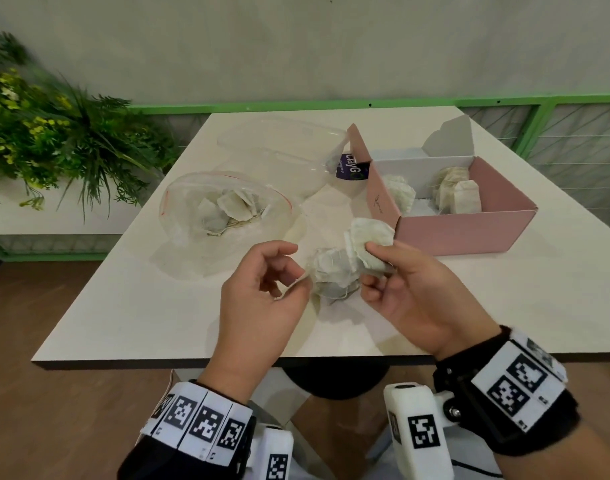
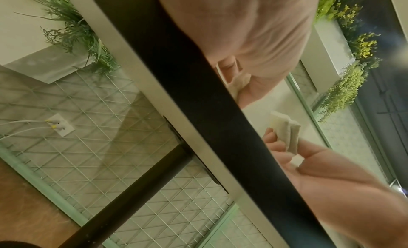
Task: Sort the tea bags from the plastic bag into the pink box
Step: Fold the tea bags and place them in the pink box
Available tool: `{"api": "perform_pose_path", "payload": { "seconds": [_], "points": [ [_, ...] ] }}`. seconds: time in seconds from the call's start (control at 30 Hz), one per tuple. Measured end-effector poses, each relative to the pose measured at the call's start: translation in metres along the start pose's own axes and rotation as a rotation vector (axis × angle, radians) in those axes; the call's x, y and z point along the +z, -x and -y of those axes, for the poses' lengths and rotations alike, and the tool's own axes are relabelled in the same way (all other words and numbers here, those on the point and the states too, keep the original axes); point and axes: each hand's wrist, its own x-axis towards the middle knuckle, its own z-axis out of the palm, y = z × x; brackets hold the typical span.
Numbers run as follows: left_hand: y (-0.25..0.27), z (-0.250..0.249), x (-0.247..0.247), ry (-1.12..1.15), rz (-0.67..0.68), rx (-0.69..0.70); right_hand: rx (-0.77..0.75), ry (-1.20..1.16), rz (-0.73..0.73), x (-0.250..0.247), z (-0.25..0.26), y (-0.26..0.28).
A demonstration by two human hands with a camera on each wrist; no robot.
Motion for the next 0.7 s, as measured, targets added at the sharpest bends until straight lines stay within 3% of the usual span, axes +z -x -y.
{"api": "perform_pose_path", "payload": {
  "seconds": [0.17,0.37,0.53,0.7],
  "points": [
    [0.0,-0.002,-0.003,0.044,0.123,-0.074,-0.099,0.138,-0.023,0.031,0.028,-0.002],
    [-0.005,0.003,-0.008,0.109,0.144,-0.124,-0.199,0.084,0.047,0.063,0.044,-0.001],
    [-0.006,0.002,-0.005,0.132,0.196,-0.174,-0.155,0.195,0.103,0.076,0.032,-0.003],
    [-0.008,0.002,-0.008,0.189,0.156,-0.165,-0.094,0.431,0.017,0.068,0.009,-0.002]
  ]
}}
